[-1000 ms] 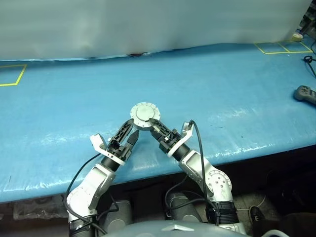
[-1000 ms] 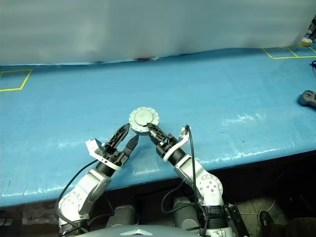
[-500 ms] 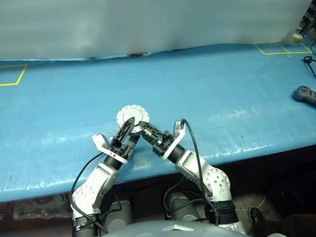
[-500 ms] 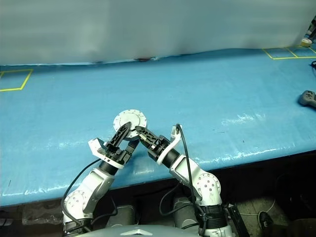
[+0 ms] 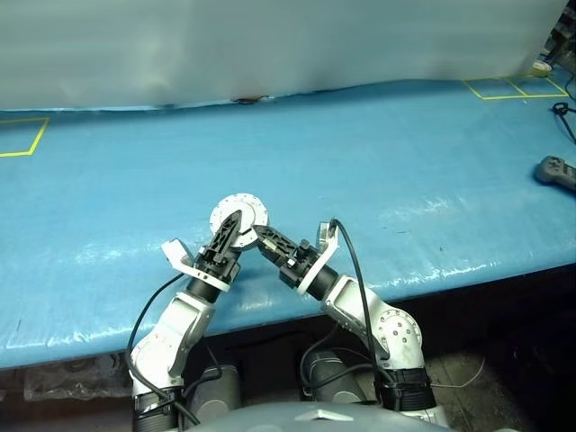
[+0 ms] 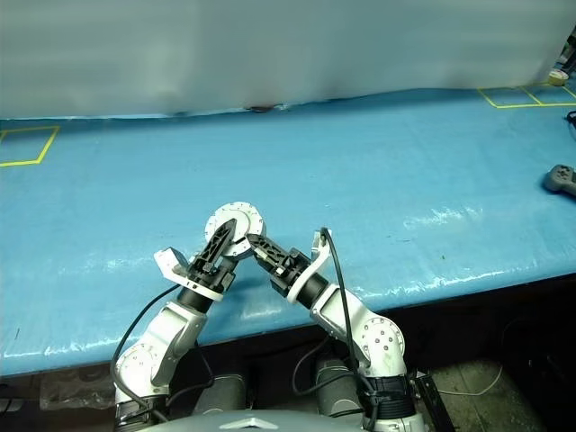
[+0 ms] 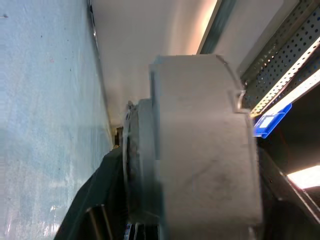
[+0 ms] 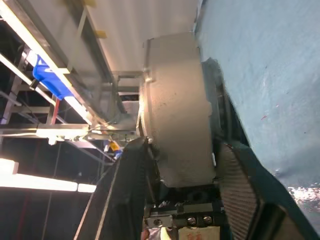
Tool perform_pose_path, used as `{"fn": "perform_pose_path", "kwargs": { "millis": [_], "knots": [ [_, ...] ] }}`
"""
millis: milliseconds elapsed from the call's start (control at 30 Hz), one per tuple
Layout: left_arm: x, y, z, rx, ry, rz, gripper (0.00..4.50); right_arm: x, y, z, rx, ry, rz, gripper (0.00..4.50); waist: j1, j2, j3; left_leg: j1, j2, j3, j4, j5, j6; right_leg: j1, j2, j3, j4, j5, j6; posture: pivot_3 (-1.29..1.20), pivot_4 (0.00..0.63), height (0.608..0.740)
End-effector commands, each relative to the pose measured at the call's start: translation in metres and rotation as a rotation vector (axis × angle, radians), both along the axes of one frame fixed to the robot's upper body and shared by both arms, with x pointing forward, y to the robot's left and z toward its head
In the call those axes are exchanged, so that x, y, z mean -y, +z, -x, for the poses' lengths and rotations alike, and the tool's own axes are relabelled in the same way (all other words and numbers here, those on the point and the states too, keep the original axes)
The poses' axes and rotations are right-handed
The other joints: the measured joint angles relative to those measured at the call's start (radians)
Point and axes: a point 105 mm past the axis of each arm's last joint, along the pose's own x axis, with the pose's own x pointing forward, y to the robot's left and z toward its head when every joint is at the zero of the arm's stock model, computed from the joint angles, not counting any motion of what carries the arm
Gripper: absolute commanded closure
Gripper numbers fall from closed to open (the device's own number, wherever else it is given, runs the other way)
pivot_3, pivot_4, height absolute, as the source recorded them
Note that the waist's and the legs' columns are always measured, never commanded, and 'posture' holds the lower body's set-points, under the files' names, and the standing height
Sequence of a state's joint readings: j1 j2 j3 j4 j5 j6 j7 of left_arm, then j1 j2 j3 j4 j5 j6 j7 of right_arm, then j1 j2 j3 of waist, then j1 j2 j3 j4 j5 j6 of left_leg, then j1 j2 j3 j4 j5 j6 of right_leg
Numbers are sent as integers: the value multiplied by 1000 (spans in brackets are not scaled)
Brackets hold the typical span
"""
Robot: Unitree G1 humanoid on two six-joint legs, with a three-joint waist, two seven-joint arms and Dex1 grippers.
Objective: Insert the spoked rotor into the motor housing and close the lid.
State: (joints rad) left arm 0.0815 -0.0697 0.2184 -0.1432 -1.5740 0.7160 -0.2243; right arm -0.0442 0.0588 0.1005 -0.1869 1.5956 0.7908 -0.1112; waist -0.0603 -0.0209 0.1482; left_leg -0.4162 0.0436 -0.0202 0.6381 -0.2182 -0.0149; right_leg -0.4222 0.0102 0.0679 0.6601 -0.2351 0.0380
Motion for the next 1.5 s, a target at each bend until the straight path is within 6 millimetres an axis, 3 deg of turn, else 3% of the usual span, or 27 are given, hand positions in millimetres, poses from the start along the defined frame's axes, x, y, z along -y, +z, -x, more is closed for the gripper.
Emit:
{"fn": "perform_pose_path", "kwargs": {
  "millis": [33, 400, 733, 900, 1033, 1200, 1500],
  "knots": [
    [7, 17, 1, 60, -21, 20, 2063, -10, 23, 8, 90, 26, -54, 3268, 0, 0, 0, 0, 0, 0, 0, 0, 0, 0, 0, 0, 0, 0, 0, 0, 150, 740],
    [5, 16, 0, 54, -16, 11, 2063, -9, 21, 9, 165, 19, -2, 3268, 0, 0, 0, 0, 0, 0, 0, 0, 0, 0, 0, 0, 0, 0, 0, 0, 150, 740],
    [-6, 13, -10, 26, 58, -35, 2063, -4, 22, 11, 197, 9, 11, 19, 0, 0, 0, 0, 0, 0, 0, 0, 0, 0, 0, 0, 0, 0, 0, 0, 150, 740],
    [-18, 12, -20, 15, 122, -68, 2063, 1, 19, 10, 277, -18, 110, 0, 0, 0, 0, 0, 0, 0, 0, 0, 0, 0, 0, 0, 0, 0, 0, 0, 150, 740],
    [-32, 8, -31, -22, 207, -118, 2063, 2, 7, 13, 428, -13, 319, 0, 2, 0, 0, 0, 0, 0, 0, 0, 0, 0, 0, 0, -1, 0, 0, 0, 150, 740],
    [-56, 0, -52, -97, 342, -179, 2063, 10, -13, 4, 594, -103, 638, 0, 7, 0, 0, 0, -1, 0, 0, 0, 0, 0, 0, 0, 0, 0, 1, 0, 150, 740],
    [-76, -5, -96, -196, 445, -232, 2063, 25, -13, -11, 852, -287, 887, 0, 25, -2, 1, 0, -2, 0, 2, 0, 0, 1, 0, 0, -1, 2, 3, 0, 150, 740]
  ]
}}
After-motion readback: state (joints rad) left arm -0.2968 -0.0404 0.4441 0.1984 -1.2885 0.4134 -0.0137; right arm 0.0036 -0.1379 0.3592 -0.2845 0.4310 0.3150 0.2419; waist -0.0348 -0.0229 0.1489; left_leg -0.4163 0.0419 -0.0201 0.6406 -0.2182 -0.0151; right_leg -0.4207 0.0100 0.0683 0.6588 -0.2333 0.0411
